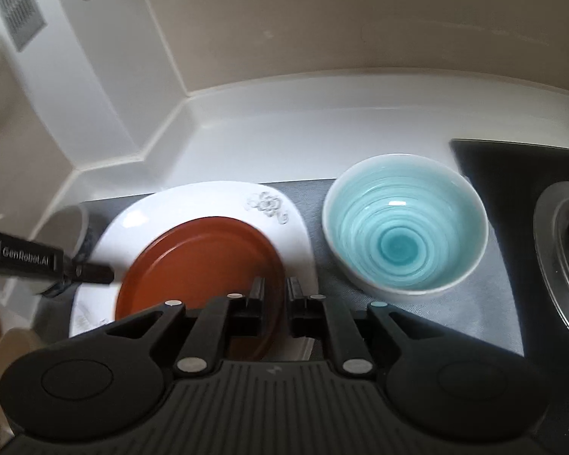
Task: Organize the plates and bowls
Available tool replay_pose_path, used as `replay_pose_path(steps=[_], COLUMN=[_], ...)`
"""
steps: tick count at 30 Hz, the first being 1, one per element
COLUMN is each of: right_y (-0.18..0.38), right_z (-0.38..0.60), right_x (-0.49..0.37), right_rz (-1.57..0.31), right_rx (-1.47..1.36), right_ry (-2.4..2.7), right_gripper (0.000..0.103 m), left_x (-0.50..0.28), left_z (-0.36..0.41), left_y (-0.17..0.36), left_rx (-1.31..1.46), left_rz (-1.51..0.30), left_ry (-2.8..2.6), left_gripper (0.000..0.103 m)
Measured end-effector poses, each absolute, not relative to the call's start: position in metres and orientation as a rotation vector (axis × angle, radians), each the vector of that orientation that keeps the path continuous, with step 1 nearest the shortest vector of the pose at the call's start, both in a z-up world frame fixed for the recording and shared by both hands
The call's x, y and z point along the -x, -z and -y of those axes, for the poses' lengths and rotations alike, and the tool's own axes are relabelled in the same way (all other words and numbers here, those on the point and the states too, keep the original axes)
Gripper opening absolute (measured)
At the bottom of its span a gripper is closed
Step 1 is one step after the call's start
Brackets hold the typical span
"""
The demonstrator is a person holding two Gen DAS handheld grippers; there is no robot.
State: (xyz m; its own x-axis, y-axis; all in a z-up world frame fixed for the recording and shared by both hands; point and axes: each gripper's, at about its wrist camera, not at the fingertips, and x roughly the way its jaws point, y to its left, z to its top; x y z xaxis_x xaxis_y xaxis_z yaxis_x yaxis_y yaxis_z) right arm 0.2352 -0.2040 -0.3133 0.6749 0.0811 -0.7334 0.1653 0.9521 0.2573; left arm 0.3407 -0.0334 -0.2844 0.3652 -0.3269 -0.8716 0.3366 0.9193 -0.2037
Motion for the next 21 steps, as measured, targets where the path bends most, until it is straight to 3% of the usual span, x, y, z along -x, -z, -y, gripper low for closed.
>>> replay_pose_path(steps=[5,10,13,15,16,18,20,21], right_y=[0.324,0.31,0.297,0.289,0.286,0.28,0.274,0.272], right_z=[0.196,0.193,0.195,0.191,0.187,0.174,0.155,0.145], right_x=[-0.238,-0.235,-0.235,-0.239,-0.241,-0.247,-0.255,-0.259], right_rz=[-0.868,-0.826,-0.802,-0.791,-0.784,-0.772,-0.764,-0.758], right_rx=[-0.307,-0.315,-0.368,-0.408,-0.422,-0.424,-0.402,-0.386], right_ry=[0.037,0.044,0.038,0.013,-0.011,-0.063,-0.127,-0.16], right_gripper=[0.004,0.006,0.014,0.021,0.025,0.042,0.044,0.044], left_x=[-0.345,-0.342,-0.343,-0.343,-0.341,-0.333,-0.325,-0.323], left_z=[0.039,0.017,-0.007,-0.029,-0.04,-0.057,-0.075,-0.084], left_y=[0.305,0.288,0.272,0.264,0.26,0.249,0.245,0.246], left_rx=[-0.009,0.037,0.057,0.106,0.115,0.135,0.182,0.211], left_rz=[-1.199,-1.187,-1.16,-1.15,-1.127,-1.07,-1.01,-0.991], left_ry=[0.429,0.402,0.337,0.303,0.256,0.194,0.206,0.205], left_gripper=[0.006,0.008,0.02,0.031,0.042,0.055,0.066,0.066])
